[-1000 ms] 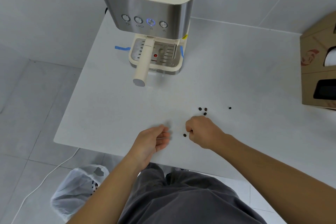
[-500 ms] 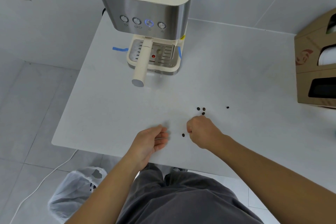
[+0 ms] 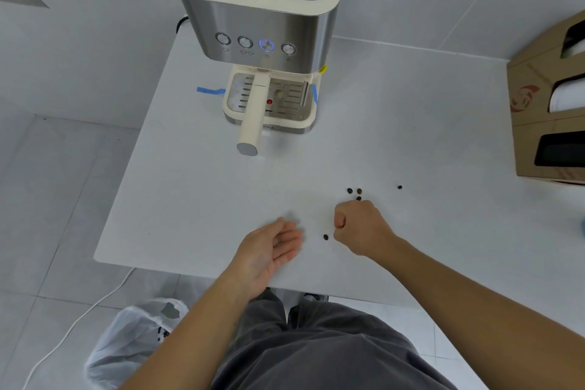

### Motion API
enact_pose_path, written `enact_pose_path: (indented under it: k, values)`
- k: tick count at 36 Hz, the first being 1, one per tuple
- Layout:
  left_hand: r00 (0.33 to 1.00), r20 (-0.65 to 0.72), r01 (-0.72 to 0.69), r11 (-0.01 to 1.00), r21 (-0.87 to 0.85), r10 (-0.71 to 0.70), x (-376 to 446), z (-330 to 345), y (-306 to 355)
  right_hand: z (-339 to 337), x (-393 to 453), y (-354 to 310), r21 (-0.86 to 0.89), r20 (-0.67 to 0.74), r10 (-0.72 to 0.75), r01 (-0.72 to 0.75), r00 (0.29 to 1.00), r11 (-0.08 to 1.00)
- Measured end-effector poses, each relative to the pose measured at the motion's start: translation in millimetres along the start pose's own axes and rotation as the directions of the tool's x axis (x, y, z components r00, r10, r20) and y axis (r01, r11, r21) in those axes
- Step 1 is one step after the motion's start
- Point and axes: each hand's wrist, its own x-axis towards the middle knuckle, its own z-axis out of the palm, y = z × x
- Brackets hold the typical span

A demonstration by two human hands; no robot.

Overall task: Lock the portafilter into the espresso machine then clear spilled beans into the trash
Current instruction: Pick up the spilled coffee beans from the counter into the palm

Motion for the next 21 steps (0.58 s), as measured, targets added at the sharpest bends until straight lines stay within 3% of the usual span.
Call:
enact_pose_path:
  k: [6, 13, 21]
  values:
    - [0.999, 0.023, 0.043, 0.993, -0.112, -0.040, 0, 4, 3, -12, -18, -3, 0.315, -0.066, 0.053, -0.029, 0.996, 0.949]
    - [0.992, 0.097, 0.089, 0.986, -0.144, -0.076, 0, 15, 5, -25, -45, -15, 0.531, -0.101, 0.098, -0.030, 0.990, 0.847]
    - [0.972, 0.203, 0.144, 0.983, -0.116, -0.118, -1, 36, 6, -25, -61, -32, 0.564, -0.127, 0.036, 0.042, 0.991, 0.825]
